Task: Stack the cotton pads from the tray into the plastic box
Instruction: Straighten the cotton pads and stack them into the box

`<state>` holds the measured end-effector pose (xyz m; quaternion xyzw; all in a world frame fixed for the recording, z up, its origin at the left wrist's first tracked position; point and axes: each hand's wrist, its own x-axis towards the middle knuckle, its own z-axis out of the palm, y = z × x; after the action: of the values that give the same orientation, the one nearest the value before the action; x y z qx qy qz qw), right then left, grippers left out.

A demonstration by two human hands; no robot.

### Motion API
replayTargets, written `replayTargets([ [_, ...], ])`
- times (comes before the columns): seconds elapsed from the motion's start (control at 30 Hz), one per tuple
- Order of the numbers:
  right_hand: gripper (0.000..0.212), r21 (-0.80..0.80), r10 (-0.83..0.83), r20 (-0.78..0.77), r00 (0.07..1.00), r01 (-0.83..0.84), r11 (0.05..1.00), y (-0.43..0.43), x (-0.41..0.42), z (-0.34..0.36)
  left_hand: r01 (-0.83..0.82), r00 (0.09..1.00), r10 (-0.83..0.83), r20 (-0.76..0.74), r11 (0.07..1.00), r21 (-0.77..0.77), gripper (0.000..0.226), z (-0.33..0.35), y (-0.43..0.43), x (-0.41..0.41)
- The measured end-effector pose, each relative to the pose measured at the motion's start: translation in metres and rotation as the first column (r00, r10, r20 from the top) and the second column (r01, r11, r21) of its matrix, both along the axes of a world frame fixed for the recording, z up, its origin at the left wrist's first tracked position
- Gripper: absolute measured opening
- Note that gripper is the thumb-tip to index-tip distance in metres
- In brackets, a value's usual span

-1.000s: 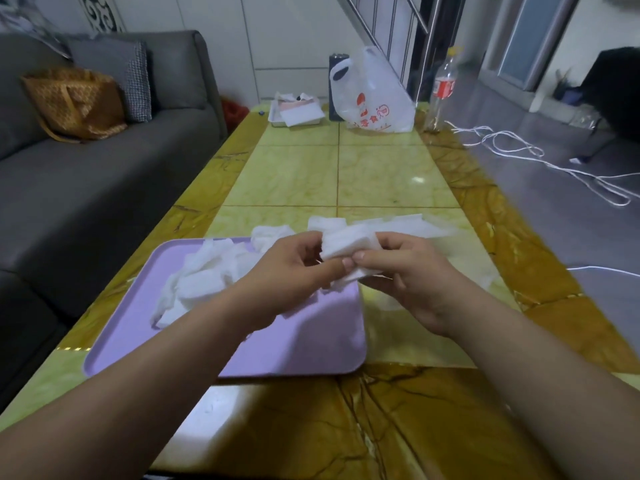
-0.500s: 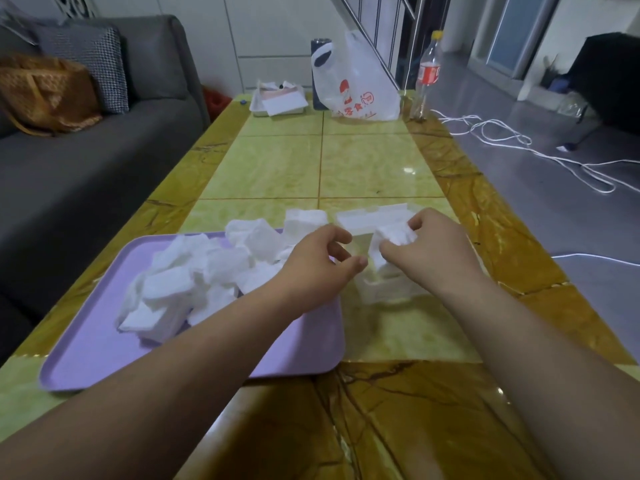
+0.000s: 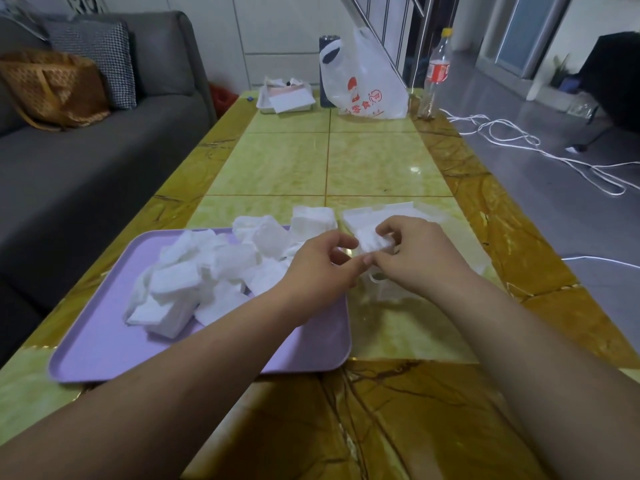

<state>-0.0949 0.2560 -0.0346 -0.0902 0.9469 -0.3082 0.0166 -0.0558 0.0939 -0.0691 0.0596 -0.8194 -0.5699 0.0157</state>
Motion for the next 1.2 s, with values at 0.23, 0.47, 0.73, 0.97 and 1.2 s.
replayTargets([
  [0.23, 0.050, 0.195, 0.006, -0.057, 0.998, 0.005, 0.981, -0.008, 0.000, -0.004, 0.001, 1.000, -0.001, -0.011, 1.000, 0.005, 0.035, -0.001, 0.000, -0.002],
  [0.47, 0.063, 0.150, 0.003, -0.033, 0.999, 0.002, 0.989, -0.007, 0.006, 0.003, 0.029, 0.999, -0.033, -0.036, 0.994, -0.108, 0.031, 0.002, -0.004, 0.003],
  [0.73, 0.044, 0.220, 0.045, -0.193, 0.980, -0.002, 0.976, -0.018, 0.029, 0.024, -0.045, 0.995, 0.011, -0.098, 0.935, -0.352, 0.015, 0.016, -0.063, 0.045],
  [0.97, 0.049, 0.105, 0.401, -0.089, 0.912, -0.392, 0.914, -0.068, 0.055, -0.010, -0.057, 0.996, 0.082, 0.016, 0.807, -0.588, 0.016, 0.015, -0.111, 0.061],
  [1.2, 0.071, 0.305, 0.424, 0.021, 0.905, -0.409, 0.860, -0.078, 0.034, -0.041, -0.039, 0.999, 0.015, -0.041, 0.745, -0.666, 0.023, 0.004, -0.108, 0.043],
])
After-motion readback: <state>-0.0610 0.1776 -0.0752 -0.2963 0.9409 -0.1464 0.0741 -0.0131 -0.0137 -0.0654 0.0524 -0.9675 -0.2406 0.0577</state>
